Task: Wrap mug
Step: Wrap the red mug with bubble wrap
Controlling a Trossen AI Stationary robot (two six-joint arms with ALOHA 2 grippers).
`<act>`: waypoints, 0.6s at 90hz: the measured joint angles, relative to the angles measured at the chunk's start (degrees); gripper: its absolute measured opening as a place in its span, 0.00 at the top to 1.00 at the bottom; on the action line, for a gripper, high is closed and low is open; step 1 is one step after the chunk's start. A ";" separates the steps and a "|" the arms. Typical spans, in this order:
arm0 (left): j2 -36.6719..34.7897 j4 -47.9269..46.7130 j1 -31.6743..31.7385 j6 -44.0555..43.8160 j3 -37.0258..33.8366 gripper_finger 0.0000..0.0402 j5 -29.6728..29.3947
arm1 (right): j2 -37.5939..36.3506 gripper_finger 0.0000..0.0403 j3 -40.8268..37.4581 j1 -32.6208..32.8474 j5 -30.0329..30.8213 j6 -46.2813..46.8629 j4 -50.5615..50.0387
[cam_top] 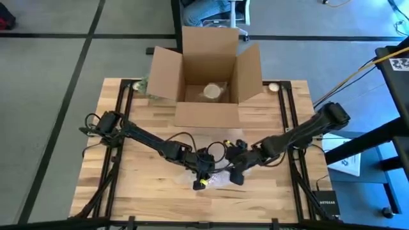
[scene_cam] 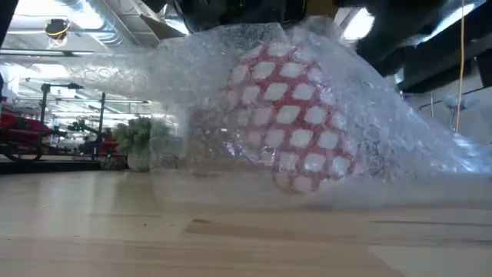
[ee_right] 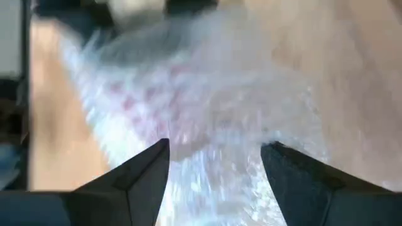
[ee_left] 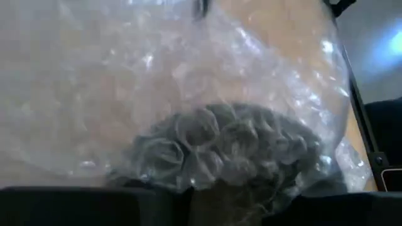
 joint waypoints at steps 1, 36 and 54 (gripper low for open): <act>0.00 -0.10 0.00 0.10 0.00 0.70 0.00 | -0.16 0.41 0.37 0.16 -0.52 0.06 -1.54; 0.04 0.11 0.29 0.35 -0.02 0.70 -0.02 | 0.59 0.41 7.71 1.60 17.18 -4.09 2.51; 0.04 0.05 0.32 0.15 -0.06 0.70 -0.02 | 7.08 0.41 7.17 1.25 21.53 -4.41 7.29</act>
